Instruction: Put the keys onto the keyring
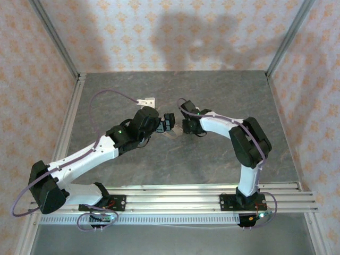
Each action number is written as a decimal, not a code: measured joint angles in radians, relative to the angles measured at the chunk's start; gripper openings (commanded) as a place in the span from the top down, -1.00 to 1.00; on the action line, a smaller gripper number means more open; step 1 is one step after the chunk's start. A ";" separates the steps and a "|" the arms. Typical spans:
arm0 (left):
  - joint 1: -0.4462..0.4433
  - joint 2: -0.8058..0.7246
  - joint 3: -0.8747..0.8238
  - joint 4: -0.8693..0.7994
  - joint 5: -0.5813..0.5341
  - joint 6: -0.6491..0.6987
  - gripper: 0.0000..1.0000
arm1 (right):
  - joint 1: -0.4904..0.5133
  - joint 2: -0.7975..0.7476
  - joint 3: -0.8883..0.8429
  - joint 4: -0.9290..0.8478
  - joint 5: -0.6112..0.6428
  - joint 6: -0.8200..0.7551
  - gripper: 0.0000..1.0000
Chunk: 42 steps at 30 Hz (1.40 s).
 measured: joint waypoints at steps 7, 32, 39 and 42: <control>0.000 0.000 0.000 0.000 -0.002 0.001 -1.00 | -0.042 -0.003 -0.002 0.002 -0.006 0.003 0.19; 0.000 0.001 -0.013 -0.004 -0.036 0.000 -1.00 | 0.107 0.019 0.046 -0.013 -0.006 0.031 -0.10; 0.000 0.001 -0.013 -0.004 -0.036 0.001 -1.00 | 0.107 0.044 0.055 -0.023 0.048 0.030 0.07; 0.000 0.001 -0.013 -0.004 -0.036 0.001 -1.00 | 0.107 0.044 0.055 -0.027 0.068 0.027 0.12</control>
